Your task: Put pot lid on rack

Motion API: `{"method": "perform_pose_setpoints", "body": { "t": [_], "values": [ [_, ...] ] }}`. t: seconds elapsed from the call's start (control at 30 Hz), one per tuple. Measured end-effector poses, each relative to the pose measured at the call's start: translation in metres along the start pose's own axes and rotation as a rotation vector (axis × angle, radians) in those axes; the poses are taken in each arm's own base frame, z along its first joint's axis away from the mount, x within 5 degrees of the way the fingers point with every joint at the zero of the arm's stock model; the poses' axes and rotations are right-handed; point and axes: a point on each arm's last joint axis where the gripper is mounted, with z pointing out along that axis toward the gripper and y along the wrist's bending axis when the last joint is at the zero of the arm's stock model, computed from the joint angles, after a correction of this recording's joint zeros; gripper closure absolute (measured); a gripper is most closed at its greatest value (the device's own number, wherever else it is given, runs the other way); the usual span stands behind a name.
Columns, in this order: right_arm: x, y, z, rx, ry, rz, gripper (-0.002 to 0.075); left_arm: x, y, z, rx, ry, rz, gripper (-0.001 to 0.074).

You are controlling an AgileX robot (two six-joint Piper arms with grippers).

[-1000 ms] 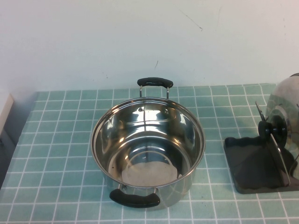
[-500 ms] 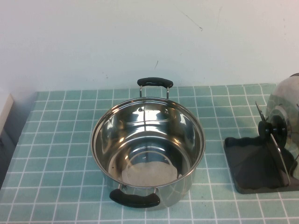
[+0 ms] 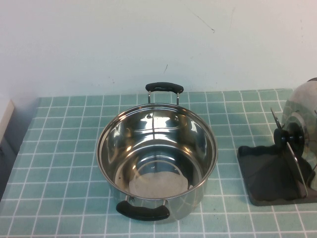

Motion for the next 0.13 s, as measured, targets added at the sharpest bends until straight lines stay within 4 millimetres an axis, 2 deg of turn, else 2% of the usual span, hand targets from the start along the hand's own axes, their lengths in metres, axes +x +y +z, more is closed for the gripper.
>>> {"method": "perform_pose_setpoints", "body": {
  "t": [0.13],
  "values": [
    [0.0000, 0.0000, 0.0000, 0.000, 0.000, 0.000, 0.0729, 0.0000, 0.0000, 0.0000, 0.000, 0.000, -0.002, 0.0738]
  ]
}}
